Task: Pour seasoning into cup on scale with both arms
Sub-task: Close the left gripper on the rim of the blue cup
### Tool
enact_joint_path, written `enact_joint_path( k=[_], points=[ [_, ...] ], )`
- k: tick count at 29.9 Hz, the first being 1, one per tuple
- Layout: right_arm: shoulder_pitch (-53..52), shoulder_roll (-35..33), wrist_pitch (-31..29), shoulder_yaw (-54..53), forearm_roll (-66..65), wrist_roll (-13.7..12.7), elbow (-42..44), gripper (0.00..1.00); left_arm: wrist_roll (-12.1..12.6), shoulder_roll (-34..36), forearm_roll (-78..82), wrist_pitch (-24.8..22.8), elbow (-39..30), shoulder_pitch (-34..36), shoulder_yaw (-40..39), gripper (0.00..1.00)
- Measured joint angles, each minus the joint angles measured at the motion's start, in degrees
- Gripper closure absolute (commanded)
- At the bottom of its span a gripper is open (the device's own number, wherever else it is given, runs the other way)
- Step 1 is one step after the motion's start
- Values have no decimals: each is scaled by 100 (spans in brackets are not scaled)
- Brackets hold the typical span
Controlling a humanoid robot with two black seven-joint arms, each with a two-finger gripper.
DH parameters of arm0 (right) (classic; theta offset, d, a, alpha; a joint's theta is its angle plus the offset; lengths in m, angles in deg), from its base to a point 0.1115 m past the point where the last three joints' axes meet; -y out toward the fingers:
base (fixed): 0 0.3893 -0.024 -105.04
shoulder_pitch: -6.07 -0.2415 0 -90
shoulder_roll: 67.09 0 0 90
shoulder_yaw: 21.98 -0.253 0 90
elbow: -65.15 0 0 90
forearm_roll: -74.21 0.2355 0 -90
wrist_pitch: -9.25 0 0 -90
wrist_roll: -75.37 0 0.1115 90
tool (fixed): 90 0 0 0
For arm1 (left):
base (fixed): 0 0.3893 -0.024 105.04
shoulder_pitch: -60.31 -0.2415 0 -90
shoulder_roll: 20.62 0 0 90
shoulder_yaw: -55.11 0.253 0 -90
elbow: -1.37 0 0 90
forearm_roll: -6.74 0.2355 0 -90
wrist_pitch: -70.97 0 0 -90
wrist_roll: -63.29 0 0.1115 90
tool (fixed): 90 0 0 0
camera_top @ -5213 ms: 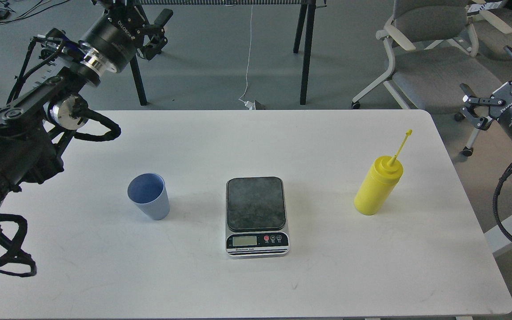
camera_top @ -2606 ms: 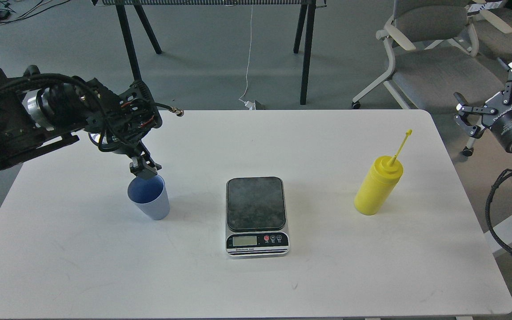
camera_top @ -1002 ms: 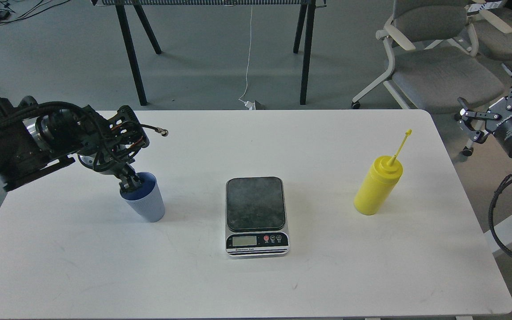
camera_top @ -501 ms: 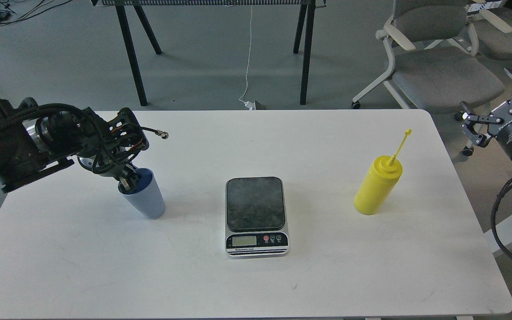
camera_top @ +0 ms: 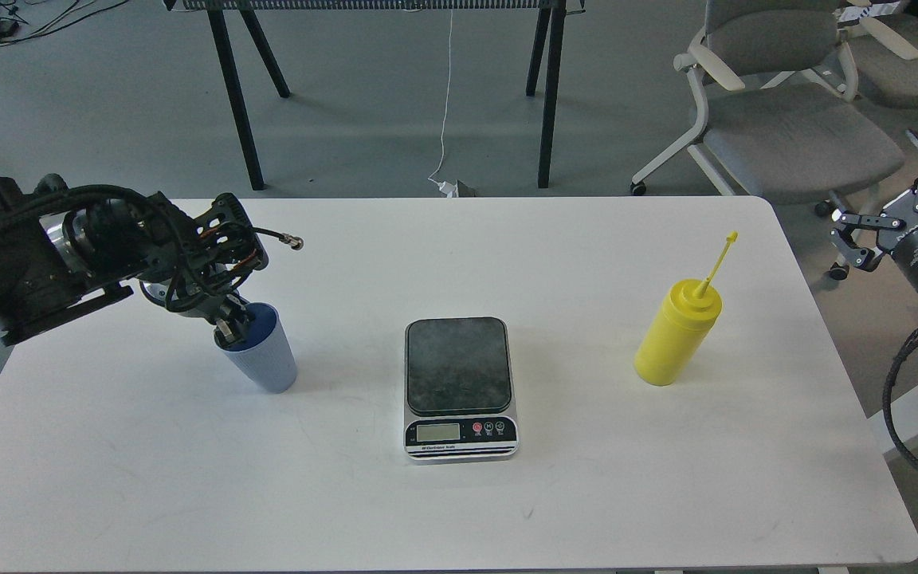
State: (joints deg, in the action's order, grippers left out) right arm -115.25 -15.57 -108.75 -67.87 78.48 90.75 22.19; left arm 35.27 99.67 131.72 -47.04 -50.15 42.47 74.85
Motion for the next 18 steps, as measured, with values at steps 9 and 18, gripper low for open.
enact_joint_path(
  k=[9,18],
  points=[
    [0,0,0,0,4,0,17,1,0,40,-83,-1,-101,100,1,100],
    [2,13,0,0,4,0,43,1,1,218,-145,2,-315,196,-19,100]
  ],
)
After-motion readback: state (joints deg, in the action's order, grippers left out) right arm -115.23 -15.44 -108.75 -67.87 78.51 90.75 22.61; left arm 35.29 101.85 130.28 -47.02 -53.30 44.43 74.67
